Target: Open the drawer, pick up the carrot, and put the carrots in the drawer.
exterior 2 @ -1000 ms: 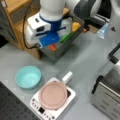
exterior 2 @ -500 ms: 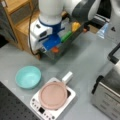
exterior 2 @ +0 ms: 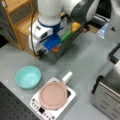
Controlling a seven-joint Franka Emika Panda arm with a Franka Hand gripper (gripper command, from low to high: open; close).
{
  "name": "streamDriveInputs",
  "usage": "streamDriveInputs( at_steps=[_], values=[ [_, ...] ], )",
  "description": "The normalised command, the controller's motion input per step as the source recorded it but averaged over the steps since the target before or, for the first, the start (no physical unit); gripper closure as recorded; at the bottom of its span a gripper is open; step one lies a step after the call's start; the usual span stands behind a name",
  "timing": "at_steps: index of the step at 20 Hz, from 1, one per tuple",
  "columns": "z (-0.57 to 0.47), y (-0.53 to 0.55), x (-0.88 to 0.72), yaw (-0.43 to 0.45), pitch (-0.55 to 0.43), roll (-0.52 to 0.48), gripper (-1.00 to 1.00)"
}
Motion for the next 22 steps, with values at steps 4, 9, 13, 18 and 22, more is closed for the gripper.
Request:
streamDriveInputs(
  at_steps=[4, 9, 13, 18, 22],
  values=[
    [-0.04, -0.09, -0.28, -0.011, -0.056, 0.200, 1.00],
    [-0.05, -0.08, -0.28, -0.014, -0.090, 0.187, 1.00],
    [-0.05, -0.06, -0.31, 0.003, -0.105, 0.167, 1.00],
    [-0.06, -0.03, -0.30, 0.012, -0.117, 0.175, 1.00],
    [-0.08, -0.03, -0.29, 0.013, -0.129, 0.190, 1.00]
  ],
)
